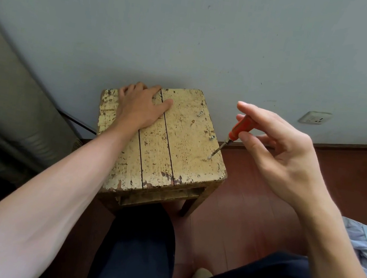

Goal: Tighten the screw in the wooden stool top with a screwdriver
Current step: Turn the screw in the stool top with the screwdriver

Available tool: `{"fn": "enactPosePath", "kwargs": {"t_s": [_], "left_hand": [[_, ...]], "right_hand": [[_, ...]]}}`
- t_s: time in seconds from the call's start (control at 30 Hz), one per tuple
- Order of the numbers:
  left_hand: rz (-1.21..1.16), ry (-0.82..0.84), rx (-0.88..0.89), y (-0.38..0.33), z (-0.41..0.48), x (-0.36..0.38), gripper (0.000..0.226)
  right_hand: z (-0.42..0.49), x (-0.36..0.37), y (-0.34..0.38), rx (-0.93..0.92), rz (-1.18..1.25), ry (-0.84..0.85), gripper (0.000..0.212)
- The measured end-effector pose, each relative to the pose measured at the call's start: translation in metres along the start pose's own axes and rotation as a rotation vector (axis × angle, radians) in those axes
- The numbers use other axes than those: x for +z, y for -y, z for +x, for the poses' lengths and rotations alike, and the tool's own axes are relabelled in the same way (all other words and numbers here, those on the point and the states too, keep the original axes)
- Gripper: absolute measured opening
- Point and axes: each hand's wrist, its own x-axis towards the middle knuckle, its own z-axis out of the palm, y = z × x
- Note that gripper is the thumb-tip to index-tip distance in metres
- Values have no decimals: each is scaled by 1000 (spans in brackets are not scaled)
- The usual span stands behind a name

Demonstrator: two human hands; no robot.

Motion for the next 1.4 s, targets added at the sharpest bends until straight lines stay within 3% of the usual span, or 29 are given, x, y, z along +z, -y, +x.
{"fn": "enactPosePath", "kwargs": {"t_s": [0.37, 0.6, 0.93, 1.4], "left_hand": [[0, -9, 4, 1, 1, 2, 81], [-9, -10, 11, 1, 1, 2, 79], [-1, -10, 9, 1, 0, 1, 80], [3, -3, 10, -1, 0, 0, 79]], "right_hand": [[2, 3, 4, 28, -14, -65, 51], [2, 4, 4, 22, -88, -104, 39], [0, -3, -2, 14, -17, 34, 53], [2, 2, 8, 8, -76, -68, 42]]}}
